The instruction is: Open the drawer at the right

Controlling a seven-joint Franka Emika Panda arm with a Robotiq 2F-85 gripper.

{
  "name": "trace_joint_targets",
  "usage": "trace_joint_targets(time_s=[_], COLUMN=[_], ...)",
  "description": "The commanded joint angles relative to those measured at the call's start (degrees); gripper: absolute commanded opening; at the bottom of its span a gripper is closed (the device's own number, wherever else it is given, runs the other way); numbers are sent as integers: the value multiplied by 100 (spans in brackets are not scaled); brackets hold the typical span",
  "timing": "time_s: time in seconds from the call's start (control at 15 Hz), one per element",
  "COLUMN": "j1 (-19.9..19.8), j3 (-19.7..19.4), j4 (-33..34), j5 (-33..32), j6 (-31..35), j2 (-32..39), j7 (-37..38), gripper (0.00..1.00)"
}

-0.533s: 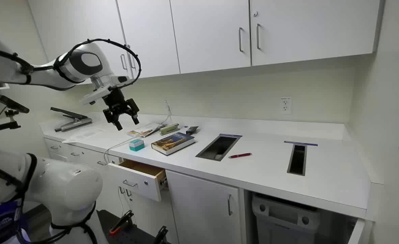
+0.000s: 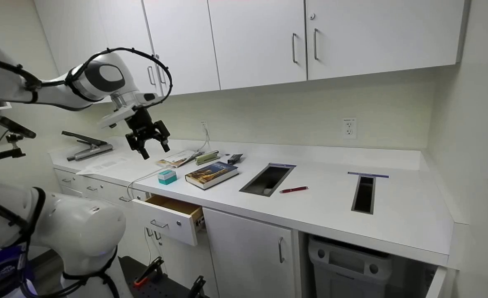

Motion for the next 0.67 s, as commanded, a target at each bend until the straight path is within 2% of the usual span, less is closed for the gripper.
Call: trace_joint_targets(time_s=[0.0, 0.27, 0.6], j1=[334, 863, 1287], j3=[-5, -165, -374], j4=[67, 30, 47], j5=[-92, 57, 136], j6=[209, 870, 1920], j2=[395, 983, 2010], j7=[-234, -1089, -2224], gripper=[100, 100, 100])
